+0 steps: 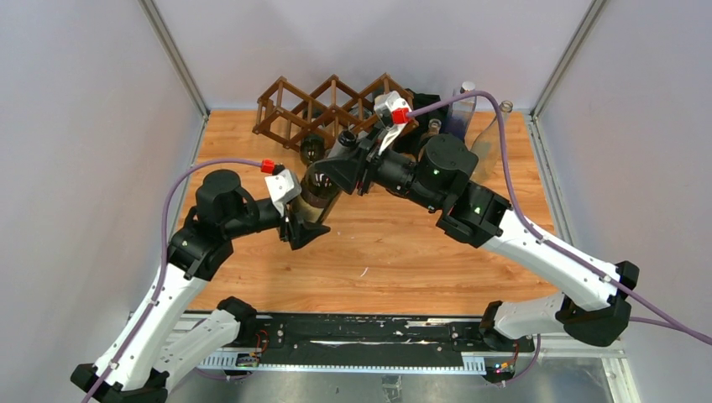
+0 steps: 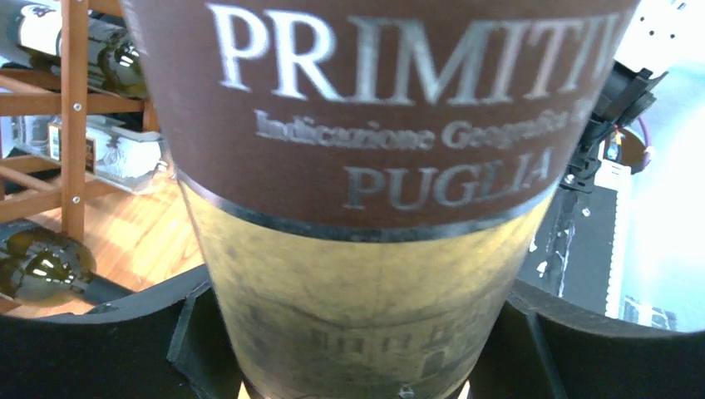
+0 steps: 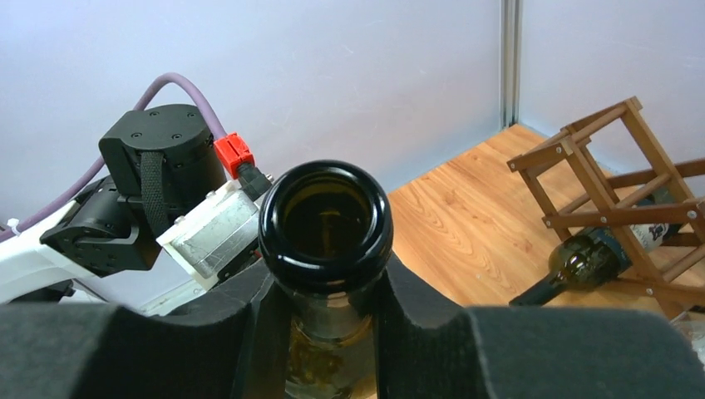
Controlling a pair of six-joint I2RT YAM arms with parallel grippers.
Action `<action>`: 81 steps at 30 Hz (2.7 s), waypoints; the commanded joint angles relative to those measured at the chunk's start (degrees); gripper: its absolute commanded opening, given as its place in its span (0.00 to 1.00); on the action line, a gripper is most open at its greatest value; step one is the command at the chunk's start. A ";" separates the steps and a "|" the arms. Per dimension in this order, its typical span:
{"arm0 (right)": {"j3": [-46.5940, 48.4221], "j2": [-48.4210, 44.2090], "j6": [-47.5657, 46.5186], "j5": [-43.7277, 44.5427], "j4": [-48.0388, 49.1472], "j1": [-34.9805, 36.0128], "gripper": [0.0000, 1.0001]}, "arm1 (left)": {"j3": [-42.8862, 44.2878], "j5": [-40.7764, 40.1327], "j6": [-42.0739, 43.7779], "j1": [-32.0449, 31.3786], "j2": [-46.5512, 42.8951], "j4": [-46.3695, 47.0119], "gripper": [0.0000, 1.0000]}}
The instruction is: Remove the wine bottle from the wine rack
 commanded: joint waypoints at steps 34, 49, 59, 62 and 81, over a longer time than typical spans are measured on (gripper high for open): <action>-24.57 -3.81 -8.91 39.66 0.31 -40.98 0.00 | 8.06 -22.13 7.37 0.35 10.23 -21.21 1.00; -21.56 10.99 -10.44 39.86 18.28 -43.36 0.00 | 10.10 -22.78 8.09 0.52 10.11 -24.76 1.00; -22.40 13.66 -7.58 39.46 20.02 -44.23 0.03 | 10.29 -22.28 8.51 0.53 10.07 -24.77 1.00; -21.75 13.71 -5.92 39.84 16.88 -44.21 0.21 | 10.38 -22.06 9.24 0.53 9.98 -24.75 1.00; -15.39 3.75 -7.52 33.76 7.10 -44.23 0.92 | 11.91 -22.21 8.34 0.53 11.31 -24.64 1.00</action>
